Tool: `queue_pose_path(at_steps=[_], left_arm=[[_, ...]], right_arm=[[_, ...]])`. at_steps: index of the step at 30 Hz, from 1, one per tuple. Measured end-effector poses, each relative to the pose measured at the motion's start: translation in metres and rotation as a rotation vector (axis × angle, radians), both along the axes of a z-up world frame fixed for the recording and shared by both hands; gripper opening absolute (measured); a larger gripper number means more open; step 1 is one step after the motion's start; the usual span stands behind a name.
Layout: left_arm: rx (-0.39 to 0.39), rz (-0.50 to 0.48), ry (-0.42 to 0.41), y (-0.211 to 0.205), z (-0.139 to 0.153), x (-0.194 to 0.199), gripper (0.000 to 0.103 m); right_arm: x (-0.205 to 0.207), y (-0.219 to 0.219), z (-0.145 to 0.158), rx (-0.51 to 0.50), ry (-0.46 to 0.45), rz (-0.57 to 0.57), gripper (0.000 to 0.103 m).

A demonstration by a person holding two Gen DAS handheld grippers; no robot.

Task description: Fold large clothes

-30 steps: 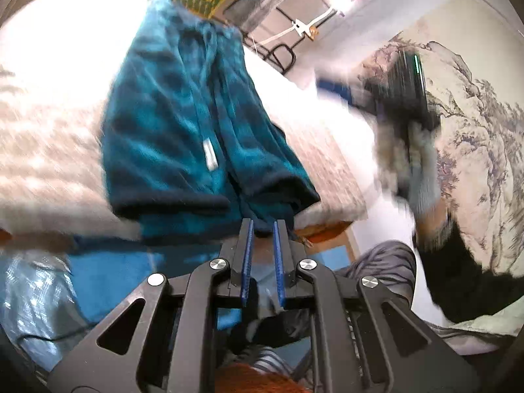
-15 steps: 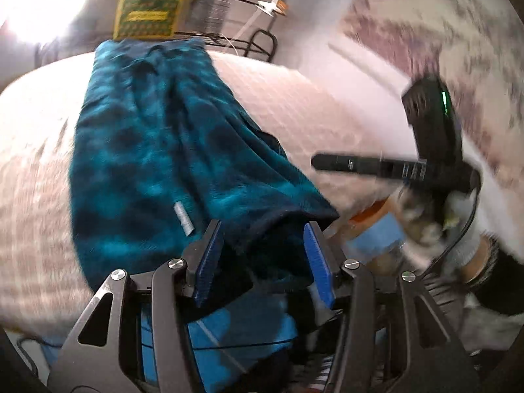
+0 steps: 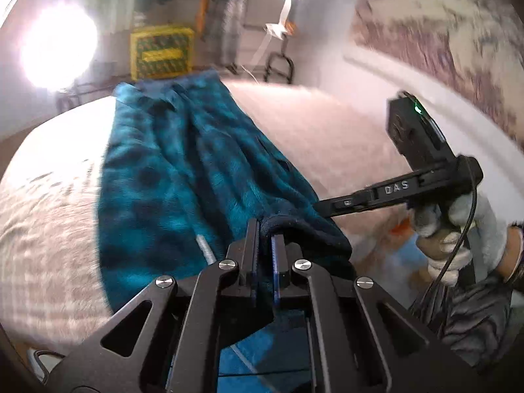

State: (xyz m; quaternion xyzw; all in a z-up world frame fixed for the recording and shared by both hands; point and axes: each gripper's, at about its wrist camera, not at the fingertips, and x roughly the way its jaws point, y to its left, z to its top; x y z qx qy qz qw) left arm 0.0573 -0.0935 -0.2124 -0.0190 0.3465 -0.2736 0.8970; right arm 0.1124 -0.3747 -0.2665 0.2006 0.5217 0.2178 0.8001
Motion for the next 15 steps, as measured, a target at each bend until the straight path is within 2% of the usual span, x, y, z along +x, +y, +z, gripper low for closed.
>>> queue_pose_path(at_steps=[1, 3, 4, 6, 11, 12, 14, 15], left_arm=[[-0.021, 0.029, 0.01, 0.007, -0.005, -0.002, 0.003], [-0.03, 0.032, 0.099, 0.01, -0.028, 0.003, 0.003], [-0.011, 0.029, 0.141, 0.008, -0.042, 0.005, 0.003], [0.012, 0.037, 0.165, 0.007, -0.057, 0.007, 0.003], [0.009, -0.005, 0.134, 0.012, -0.038, 0.001, 0.003], [0.006, -0.011, 0.141, 0.015, -0.033, -0.001, 0.003], [-0.02, -0.02, 0.163, 0.025, -0.025, -0.004, 0.003], [-0.027, -0.021, 0.172, 0.031, -0.02, -0.006, 0.003]], right_arm=[[0.0, -0.003, 0.007, -0.004, -0.027, -0.002, 0.0], [-0.002, -0.013, 0.018, -0.055, -0.077, -0.036, 0.0], [0.0, -0.016, 0.016, -0.071, -0.065, -0.041, 0.0], [0.002, -0.011, 0.005, -0.146, -0.027, -0.028, 0.0], [-0.005, 0.004, 0.004, -0.32, -0.038, 0.034, 0.002], [-0.007, 0.005, 0.009, -0.382, -0.051, 0.022, 0.004], [-0.012, 0.004, 0.022, -0.452, -0.109, -0.006, 0.026], [-0.012, 0.001, 0.033, -0.442, -0.159, -0.027, 0.026]])
